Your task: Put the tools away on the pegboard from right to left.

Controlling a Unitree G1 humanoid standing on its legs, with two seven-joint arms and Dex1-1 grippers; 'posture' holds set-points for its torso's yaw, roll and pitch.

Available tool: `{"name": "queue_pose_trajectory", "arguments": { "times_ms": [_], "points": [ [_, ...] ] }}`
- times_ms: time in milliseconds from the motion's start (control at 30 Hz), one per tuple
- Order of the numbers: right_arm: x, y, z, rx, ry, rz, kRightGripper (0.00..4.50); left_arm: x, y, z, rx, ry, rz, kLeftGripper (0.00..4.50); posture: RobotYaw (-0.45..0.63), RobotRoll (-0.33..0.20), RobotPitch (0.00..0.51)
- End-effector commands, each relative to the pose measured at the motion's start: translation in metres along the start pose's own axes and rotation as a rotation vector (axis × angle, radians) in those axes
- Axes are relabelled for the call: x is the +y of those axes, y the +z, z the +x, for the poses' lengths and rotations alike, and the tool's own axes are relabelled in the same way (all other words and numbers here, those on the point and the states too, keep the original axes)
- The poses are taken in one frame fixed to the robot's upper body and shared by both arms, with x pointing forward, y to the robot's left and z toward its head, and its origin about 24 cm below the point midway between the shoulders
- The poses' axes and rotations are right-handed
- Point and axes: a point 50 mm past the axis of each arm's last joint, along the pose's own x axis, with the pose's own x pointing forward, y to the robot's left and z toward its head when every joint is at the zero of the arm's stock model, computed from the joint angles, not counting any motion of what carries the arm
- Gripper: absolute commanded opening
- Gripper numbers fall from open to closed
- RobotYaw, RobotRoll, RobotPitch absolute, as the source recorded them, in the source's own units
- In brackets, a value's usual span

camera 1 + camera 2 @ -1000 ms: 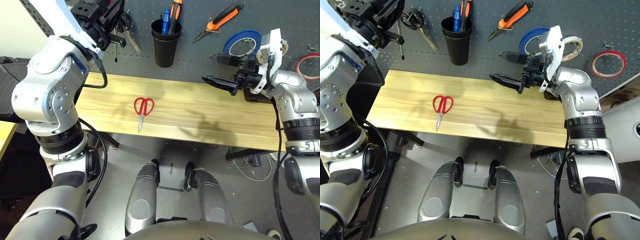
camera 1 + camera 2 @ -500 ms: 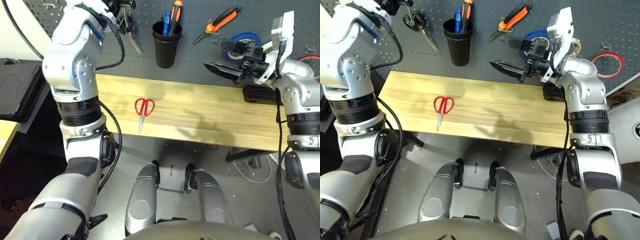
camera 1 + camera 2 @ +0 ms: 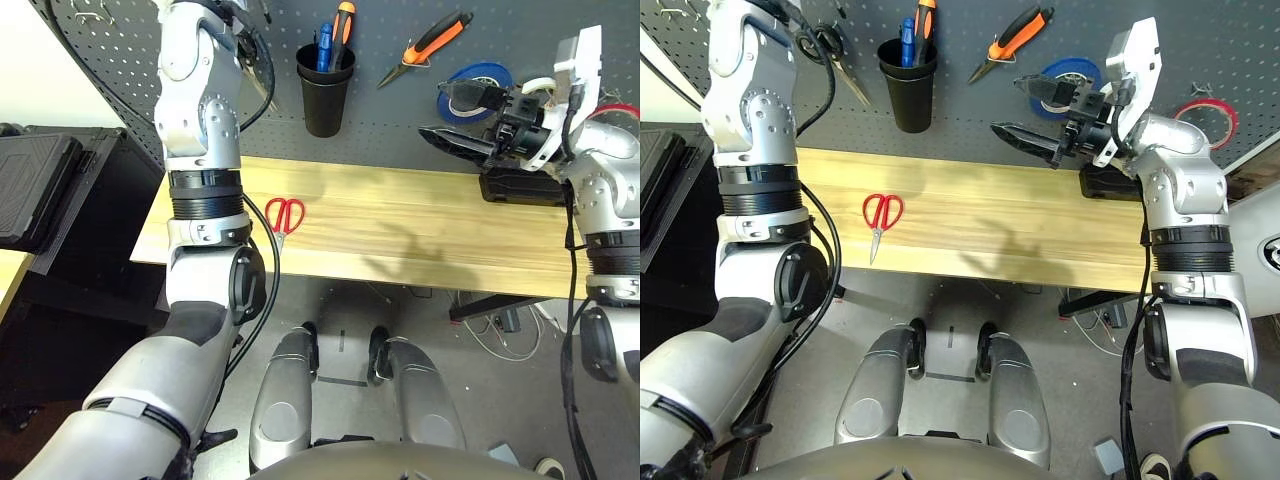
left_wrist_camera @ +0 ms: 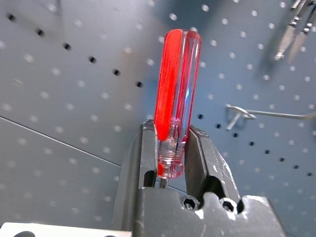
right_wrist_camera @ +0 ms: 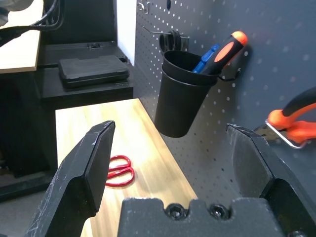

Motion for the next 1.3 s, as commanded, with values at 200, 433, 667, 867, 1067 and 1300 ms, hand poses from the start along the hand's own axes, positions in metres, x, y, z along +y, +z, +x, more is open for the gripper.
{"name": "queue_pose_trajectory", "arguments": {
  "times_ms": [200,433,667,867,1067,1300],
  "points": [
    [0.001,0.003,-0.011,0.011,-0.023,-0.006,4.50,-0.023,-0.029,-0.006,0.030,-0.093,0.016,0.82,-0.02,0.000,0.202],
    [0.004,0.000,-0.012,0.024,-0.022,-0.002,4.50,-0.030,-0.057,-0.015,0.029,-0.178,0.153,0.82,-0.03,0.000,0.211],
    [0.006,0.000,-0.012,0.027,-0.020,0.000,4.50,-0.029,-0.072,-0.018,0.036,-0.198,0.238,0.82,-0.04,0.000,0.213],
    [0.007,0.000,-0.011,0.027,-0.014,0.003,4.50,-0.024,-0.091,-0.028,0.082,-0.220,0.341,1.17,-0.04,0.000,0.217],
    [0.008,-0.001,-0.008,0.027,-0.007,0.009,4.50,-0.017,-0.099,-0.030,0.131,-0.213,0.363,3.32,-0.03,0.000,0.218],
    [0.008,-0.003,-0.006,0.026,0.007,0.017,4.50,-0.007,-0.071,-0.042,0.174,-0.287,0.425,4.49,0.00,0.000,0.227]
  ]
}}
